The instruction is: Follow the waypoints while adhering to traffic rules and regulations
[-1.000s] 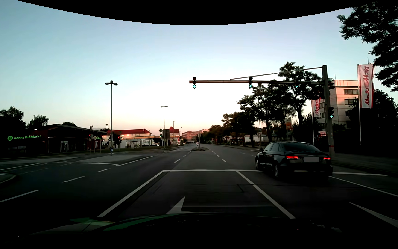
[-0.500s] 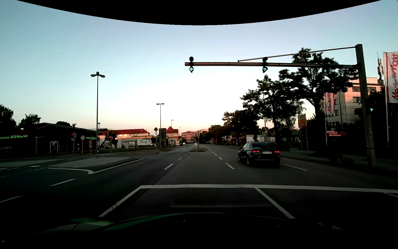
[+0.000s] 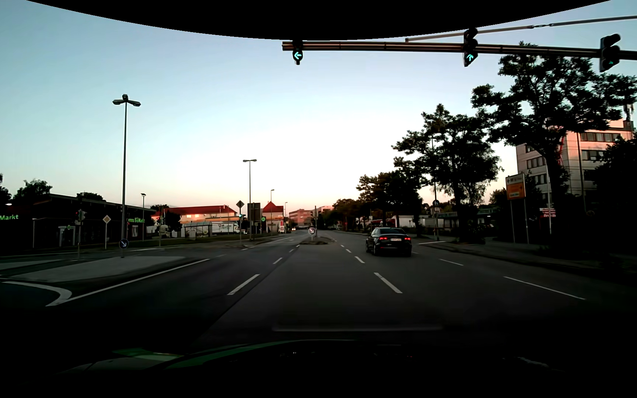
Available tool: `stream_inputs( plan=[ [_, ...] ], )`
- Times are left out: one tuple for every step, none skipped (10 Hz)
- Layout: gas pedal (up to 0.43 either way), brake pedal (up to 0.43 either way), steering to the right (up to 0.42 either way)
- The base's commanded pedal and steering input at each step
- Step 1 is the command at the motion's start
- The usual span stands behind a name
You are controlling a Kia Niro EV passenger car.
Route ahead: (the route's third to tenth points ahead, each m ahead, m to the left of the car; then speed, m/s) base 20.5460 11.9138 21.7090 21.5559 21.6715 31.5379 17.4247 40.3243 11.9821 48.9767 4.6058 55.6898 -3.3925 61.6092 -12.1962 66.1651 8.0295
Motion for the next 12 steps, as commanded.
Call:
stream_inputs(
  plan=[
    [0.087, 0.0, 0.003],
    [0.067, 0.0, 0.002],
    [0.059, 0.0, -0.002],
    [0.0, 0.0, -0.008],
    [0.0, 0.0, -0.018],
    [0.0, 0.0, -0.031],
    [0.0, 0.0, -0.049],
    [0.0, 0.0, -0.071],
    [0.0, 0.0, -0.089],
    [0.0, 0.0, -0.11],
    [0.0, 0.0, -0.13],
    [0.0, 0.0, -0.15]
  ],
)
